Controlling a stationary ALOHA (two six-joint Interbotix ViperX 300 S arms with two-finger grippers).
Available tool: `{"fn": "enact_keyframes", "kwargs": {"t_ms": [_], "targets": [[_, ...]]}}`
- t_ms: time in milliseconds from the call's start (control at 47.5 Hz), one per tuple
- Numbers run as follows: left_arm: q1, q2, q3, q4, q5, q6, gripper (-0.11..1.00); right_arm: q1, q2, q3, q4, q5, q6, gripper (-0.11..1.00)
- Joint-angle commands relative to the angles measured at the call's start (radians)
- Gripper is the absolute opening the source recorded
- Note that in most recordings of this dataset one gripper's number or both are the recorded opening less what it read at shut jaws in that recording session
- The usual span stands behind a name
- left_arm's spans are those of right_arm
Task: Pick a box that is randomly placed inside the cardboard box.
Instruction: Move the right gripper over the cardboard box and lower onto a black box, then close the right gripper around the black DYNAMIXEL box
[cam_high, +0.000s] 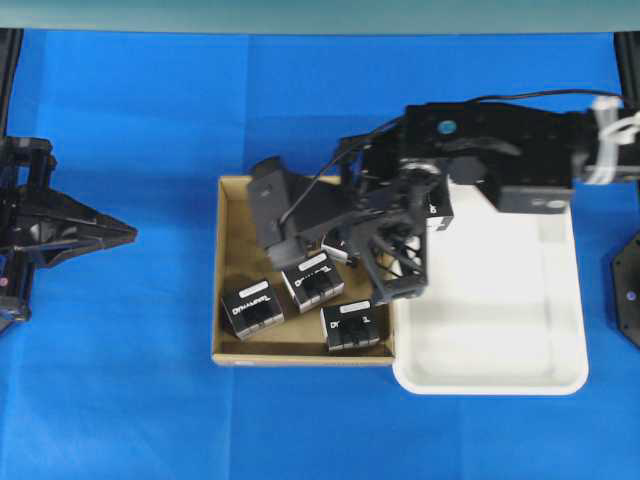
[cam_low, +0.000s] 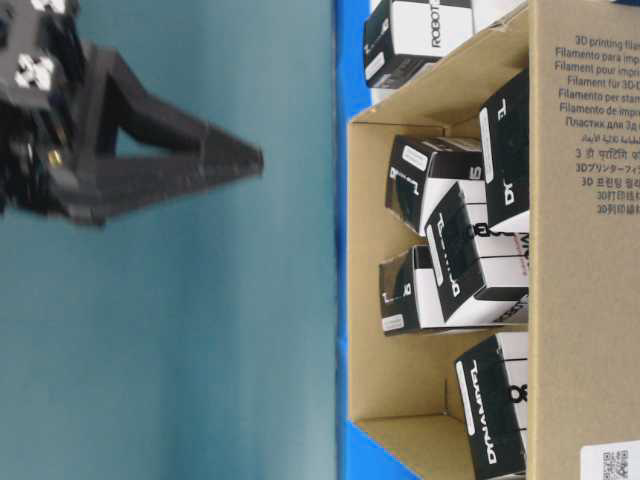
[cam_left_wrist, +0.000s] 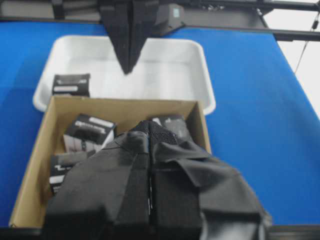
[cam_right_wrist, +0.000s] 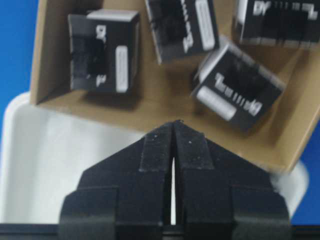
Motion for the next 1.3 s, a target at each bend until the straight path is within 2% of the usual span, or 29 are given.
{"fn": "enact_keyframes", "kwargs": {"t_ms": [0,231,400,484,631,737,821,1284], "targets": [[-0.002,0.009,-0.028,0.002,-0.005,-0.002,-0.06,0.003,0.049,-0.035,0.003,-0.011,-0.035,-0.02],[-0.002,0.014,-0.028,0.002,-0.005,-0.003,-0.06,0.008,0.120,-0.083,0.003,-0.018,-0.115,0.02],[-0.002,0.018,-0.032,0.003,-0.005,-0.012,-0.06,0.006,0.135,-0.077,0.003,-0.064,-0.138,0.15],[-0.002,0.023,-0.032,0.003,-0.005,-0.018,-0.06,0.006,0.144,-0.077,0.003,-0.077,-0.146,0.35],[-0.002,0.034,-0.034,0.003,-0.005,-0.020,-0.06,0.012,0.160,-0.060,0.000,-0.109,-0.152,0.80],[-0.002,0.035,-0.034,0.002,-0.006,-0.021,-0.06,0.023,0.166,-0.044,-0.031,-0.158,-0.161,0.98],[-0.002,0.035,-0.035,0.002,-0.006,-0.021,-0.06,0.029,0.170,-0.029,-0.048,-0.192,-0.169,1.00],[-0.002,0.041,-0.040,0.003,-0.008,-0.021,-0.06,0.037,0.199,0.035,-0.057,-0.290,-0.172,0.99]]}}
